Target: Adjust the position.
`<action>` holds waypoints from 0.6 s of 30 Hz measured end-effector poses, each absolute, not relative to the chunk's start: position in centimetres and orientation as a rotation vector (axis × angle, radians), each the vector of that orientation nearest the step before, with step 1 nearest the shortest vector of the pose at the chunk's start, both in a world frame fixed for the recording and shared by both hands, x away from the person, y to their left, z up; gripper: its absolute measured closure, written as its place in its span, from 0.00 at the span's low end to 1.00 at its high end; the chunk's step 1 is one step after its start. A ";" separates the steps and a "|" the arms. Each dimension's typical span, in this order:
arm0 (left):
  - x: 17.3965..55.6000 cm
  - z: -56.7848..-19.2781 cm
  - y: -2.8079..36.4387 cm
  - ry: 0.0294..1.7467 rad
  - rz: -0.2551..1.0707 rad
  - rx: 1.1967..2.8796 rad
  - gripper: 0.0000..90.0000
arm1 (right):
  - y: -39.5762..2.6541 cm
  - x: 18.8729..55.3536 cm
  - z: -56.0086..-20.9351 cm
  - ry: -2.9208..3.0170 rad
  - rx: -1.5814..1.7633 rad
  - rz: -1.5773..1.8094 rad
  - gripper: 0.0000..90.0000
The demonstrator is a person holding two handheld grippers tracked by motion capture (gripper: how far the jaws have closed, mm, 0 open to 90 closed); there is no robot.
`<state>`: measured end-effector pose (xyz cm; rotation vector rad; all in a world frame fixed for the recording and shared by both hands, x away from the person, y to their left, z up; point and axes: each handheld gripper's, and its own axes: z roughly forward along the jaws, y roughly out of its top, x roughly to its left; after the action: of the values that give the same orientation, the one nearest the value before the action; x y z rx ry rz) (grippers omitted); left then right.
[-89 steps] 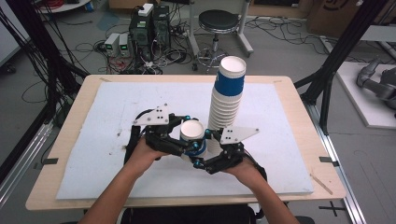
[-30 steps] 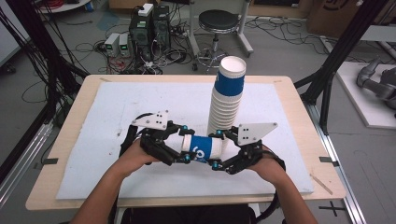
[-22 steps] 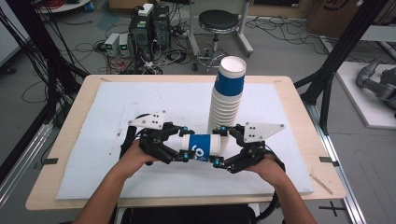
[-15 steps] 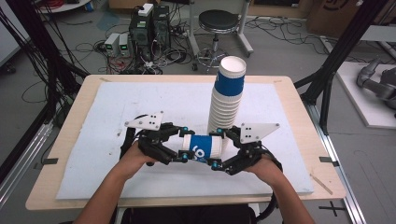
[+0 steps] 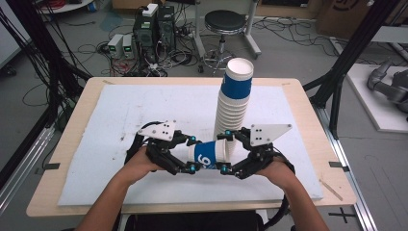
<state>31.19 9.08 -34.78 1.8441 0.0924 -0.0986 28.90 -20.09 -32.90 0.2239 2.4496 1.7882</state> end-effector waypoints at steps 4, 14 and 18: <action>31.5 -35.2 9.8 0.122 -0.103 1.788 0.33 | -20.9 28.9 -33.2 2.369 0.335 1.887 0.20; 31.1 -35.1 9.6 0.120 -0.098 1.788 0.33 | -20.5 29.1 -33.2 2.434 0.267 1.830 0.25; 30.6 -34.9 8.9 0.099 -0.037 1.895 0.27 | -20.3 29.2 -32.7 2.482 0.238 1.777 0.27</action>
<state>30.57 8.88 -34.89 1.8947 0.0985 -0.0372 29.15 -20.34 -32.66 0.2380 2.4823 1.7771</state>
